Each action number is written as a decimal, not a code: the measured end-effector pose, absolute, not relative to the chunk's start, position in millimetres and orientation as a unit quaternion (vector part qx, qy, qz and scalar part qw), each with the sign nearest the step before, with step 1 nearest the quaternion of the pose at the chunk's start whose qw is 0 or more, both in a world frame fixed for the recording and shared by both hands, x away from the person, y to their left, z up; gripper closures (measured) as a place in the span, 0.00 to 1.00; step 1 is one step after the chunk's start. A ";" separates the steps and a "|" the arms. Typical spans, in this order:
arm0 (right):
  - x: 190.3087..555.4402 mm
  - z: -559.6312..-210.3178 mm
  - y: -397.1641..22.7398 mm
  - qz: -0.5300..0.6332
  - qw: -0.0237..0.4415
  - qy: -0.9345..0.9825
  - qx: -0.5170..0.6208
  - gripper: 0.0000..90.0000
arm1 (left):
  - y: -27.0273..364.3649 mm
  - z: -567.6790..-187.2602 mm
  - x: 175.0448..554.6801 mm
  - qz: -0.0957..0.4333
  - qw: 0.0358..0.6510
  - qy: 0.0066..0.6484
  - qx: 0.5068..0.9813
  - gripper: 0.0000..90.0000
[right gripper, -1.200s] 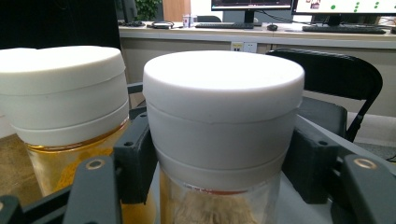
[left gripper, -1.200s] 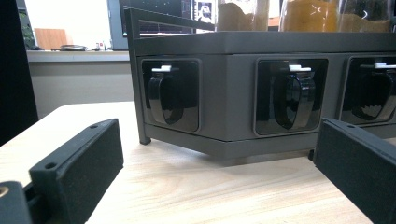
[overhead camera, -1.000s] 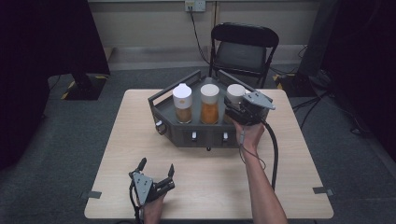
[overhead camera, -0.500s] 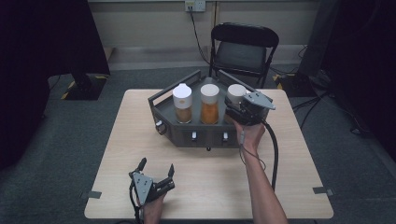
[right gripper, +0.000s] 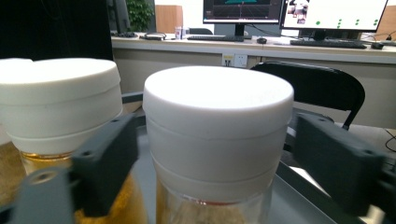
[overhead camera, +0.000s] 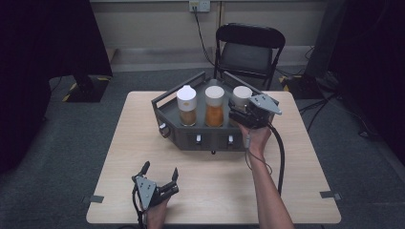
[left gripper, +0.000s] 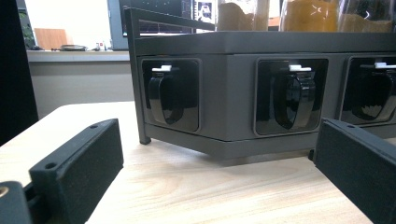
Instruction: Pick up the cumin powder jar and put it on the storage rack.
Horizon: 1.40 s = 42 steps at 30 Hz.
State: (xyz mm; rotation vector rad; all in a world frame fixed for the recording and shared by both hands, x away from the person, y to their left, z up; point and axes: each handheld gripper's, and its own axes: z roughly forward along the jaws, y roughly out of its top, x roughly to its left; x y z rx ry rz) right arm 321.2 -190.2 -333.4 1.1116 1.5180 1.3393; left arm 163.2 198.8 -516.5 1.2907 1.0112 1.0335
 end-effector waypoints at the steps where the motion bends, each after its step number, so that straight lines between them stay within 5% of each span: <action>1: 320.3 -334.0 -188.0 0.527 0.411 0.599 0.441 0.07 | 198.9 -516.5 163.2 0.440 0.566 0.430 0.549 0.01; 6: 316.7 -337.5 -186.5 0.534 0.424 0.588 0.435 0.00 | 198.8 -516.5 163.2 0.439 0.566 0.430 0.549 0.01; 42: 262.5 -350.0 -194.9 0.580 0.443 0.546 0.412 0.00 | 198.9 -516.4 163.2 0.439 0.566 0.430 0.549 0.01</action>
